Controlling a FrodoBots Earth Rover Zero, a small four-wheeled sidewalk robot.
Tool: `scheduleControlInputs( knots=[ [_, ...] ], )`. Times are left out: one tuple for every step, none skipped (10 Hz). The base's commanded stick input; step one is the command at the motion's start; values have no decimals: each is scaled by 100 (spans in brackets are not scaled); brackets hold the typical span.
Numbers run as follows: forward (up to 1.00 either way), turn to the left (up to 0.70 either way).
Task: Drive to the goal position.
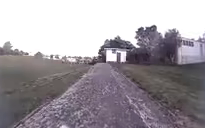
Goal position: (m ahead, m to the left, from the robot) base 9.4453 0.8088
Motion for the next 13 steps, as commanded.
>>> scheduleControlInputs(
  knots=[
    [70,0],
    [70,0],
    [70,0],
    [70,0],
    [70,0],
    [70,0],
    [70,0],
    [70,0],
    [70,0],
    [70,0],
    [70,0],
    [70,0],
    [70,0]
  ],
)
